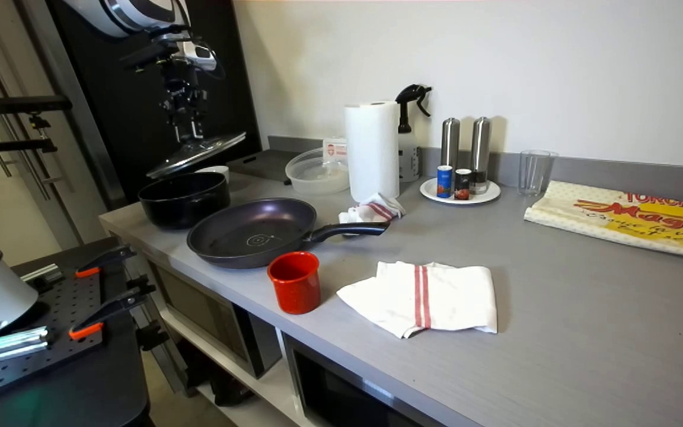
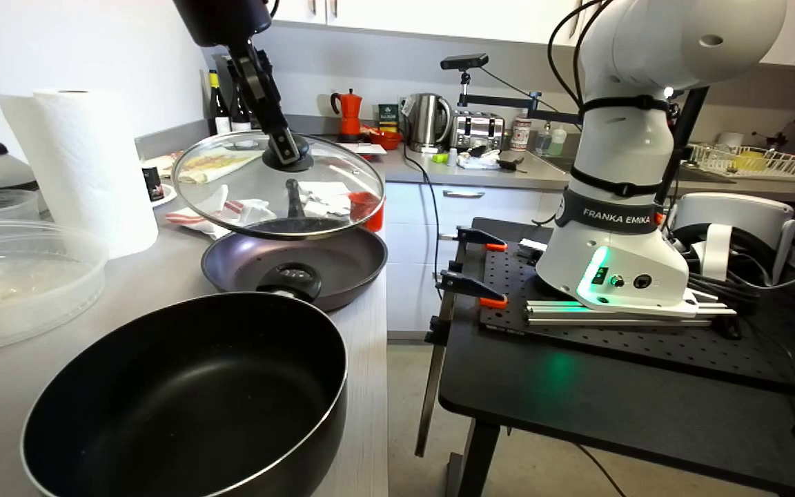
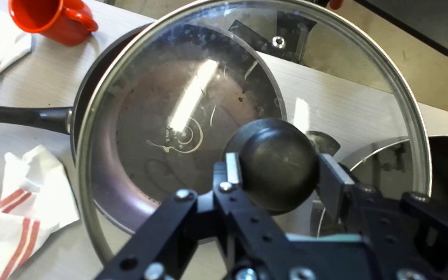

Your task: Cover the pot with the lid in the pan

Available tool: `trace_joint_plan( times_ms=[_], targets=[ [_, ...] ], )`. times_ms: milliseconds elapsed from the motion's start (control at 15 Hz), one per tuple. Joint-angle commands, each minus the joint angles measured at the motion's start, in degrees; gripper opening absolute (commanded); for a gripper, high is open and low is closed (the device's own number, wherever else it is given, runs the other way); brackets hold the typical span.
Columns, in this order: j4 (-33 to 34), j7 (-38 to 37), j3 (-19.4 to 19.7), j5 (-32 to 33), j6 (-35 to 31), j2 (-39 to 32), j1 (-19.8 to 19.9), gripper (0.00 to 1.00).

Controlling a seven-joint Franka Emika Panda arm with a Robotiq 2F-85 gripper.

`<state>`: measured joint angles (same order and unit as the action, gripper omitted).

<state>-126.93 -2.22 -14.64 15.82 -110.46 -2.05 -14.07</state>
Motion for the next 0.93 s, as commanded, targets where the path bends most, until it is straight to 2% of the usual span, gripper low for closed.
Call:
trace_joint_plan(
  times_ms=[0,600,667,867],
  targets=[
    [0.1,0.0,0.0,0.4,0.2,-0.2,-0.4,0.50],
    [0.1,0.2,0.0,0.7,0.4,-0.2,-0.5,0.50],
    [0.3,1.4,0.1,1.1,0.7,-0.1,-0.3,0.25],
    [1.4,4.1,0.1,1.8,1.3,-1.5,-0.4,0.25]
  ],
)
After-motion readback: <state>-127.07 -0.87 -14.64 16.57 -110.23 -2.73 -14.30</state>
